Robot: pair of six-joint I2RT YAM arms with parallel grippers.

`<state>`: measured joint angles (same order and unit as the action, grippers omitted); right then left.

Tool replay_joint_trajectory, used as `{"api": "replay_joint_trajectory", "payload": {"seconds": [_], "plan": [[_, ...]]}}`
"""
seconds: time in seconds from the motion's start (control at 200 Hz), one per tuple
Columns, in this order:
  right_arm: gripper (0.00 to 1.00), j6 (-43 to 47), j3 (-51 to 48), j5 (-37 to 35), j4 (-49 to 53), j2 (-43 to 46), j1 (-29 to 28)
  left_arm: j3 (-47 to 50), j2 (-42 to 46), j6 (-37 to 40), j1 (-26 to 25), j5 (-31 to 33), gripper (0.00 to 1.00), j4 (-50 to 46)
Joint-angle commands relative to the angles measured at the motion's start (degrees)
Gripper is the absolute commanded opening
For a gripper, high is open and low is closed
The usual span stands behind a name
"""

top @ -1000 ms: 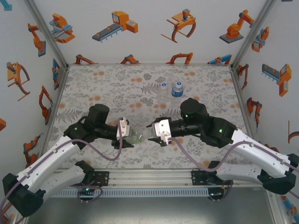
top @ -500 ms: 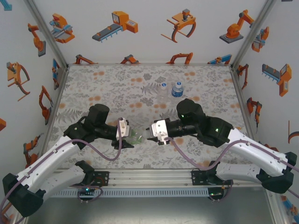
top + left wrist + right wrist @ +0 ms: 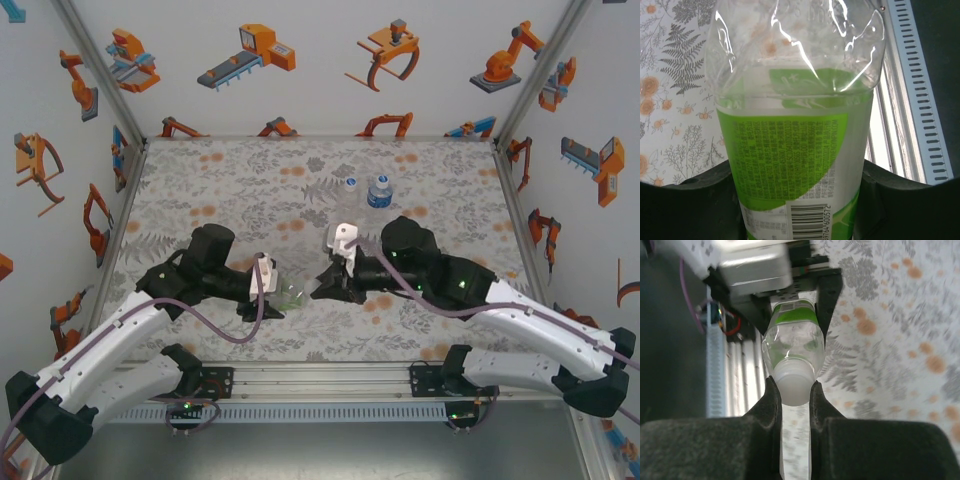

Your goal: Screw on the bottle caps

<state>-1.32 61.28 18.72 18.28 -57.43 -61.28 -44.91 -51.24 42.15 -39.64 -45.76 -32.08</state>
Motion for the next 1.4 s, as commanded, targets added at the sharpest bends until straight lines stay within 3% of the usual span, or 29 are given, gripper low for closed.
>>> {"api": "replay_joint_trajectory", "payload": {"seconds": [0.0,0.155,0.275,0.441,0.631,0.671,0.716,0.891,1.167,1.392], "plan": [[0.00,-26.8,-2.4,-10.7,-6.5,0.2,0.1,-1.9,0.7,1.5,-0.4,-2.0,0.00,1.5],[0.00,-44.6,-1.5,-18.7,-4.3,-0.4,0.1,-1.9,0.7,0.7,-0.4,0.6,0.00,1.9],[0.00,-60.3,0.9,-26.4,5.0,-1.8,0.2,-1.8,0.8,-0.5,-0.4,2.9,0.00,2.9],[0.00,-67.2,-0.3,-23.6,-0.8,-3.8,0.2,-1.9,1.1,-2.2,-0.4,6.5,0.13,3.3],[0.00,-64.0,-0.1,-27.0,0.3,-4.2,0.3,-1.7,1.5,-3.3,-0.4,8.5,0.53,3.8],[0.00,-62.3,0.3,-28.2,1.0,-4.2,0.4,-1.7,1.7,-3.6,-0.4,9.3,0.81,4.0],[0.00,-60.5,1.0,-29.5,2.3,-4.2,0.7,-1.7,1.9,-3.9,-0.4,10.0,1.00,4.0],[0.00,-51.7,3.8,-31.5,7.4,-5.8,4.4,-1.6,2.5,-4.5,-0.3,12.2,0.97,4.5],[0.00,-35.5,12.1,-27.8,14.7,-15.1,15.4,-1.6,2.7,-4.9,-0.1,13.8,0.97,4.6],[0.00,-21.5,21.5,-33.0,20.2,-25.4,20.8,-1.6,2.5,-4.8,0.2,13.7,0.97,4.6]]}}
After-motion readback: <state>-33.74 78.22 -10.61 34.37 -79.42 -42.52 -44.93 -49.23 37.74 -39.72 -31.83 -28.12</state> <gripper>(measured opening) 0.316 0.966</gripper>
